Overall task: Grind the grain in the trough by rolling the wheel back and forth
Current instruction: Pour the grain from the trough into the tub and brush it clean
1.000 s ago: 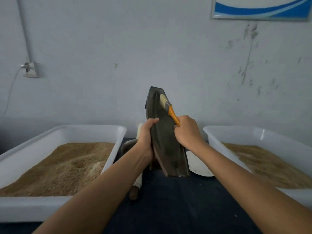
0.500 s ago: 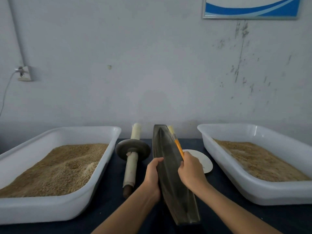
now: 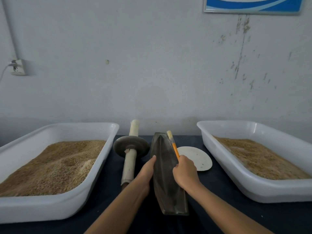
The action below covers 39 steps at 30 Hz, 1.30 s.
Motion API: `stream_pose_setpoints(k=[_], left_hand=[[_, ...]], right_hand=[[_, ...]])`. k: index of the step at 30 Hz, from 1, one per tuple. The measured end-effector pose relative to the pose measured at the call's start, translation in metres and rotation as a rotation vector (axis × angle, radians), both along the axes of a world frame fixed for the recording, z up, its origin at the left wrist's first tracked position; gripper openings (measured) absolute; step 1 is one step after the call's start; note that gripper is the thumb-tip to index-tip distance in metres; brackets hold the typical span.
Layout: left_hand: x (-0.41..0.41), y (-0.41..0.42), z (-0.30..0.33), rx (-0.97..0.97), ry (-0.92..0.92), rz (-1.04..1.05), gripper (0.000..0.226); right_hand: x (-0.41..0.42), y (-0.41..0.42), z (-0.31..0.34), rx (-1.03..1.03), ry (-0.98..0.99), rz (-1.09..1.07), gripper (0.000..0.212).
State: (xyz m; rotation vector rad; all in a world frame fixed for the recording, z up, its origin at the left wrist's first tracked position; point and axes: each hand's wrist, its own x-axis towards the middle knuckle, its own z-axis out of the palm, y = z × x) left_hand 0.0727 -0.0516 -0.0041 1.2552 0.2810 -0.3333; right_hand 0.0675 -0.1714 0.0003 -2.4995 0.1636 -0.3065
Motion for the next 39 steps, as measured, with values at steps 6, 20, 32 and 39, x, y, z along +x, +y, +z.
stream_pose_setpoints(k=[6, 20, 32, 39], left_hand=[[0.01, 0.0, -0.004, 0.113, -0.007, -0.01, 0.047], [0.014, 0.007, -0.008, 0.297, -0.113, 0.014, 0.049], [0.01, 0.009, -0.015, 0.325, -0.283, 0.079, 0.04], [0.008, 0.009, -0.018, 0.293, -0.319, 0.112, 0.03]], right_hand=[[0.003, 0.002, -0.001, -0.004, 0.01, -0.02, 0.013], [0.018, -0.027, -0.004, -0.072, -0.026, -0.002, 0.016], [0.01, -0.071, -0.034, -0.534, 0.044, -0.15, 0.024], [0.015, -0.068, -0.034, -0.539, 0.072, -0.106, 0.029]])
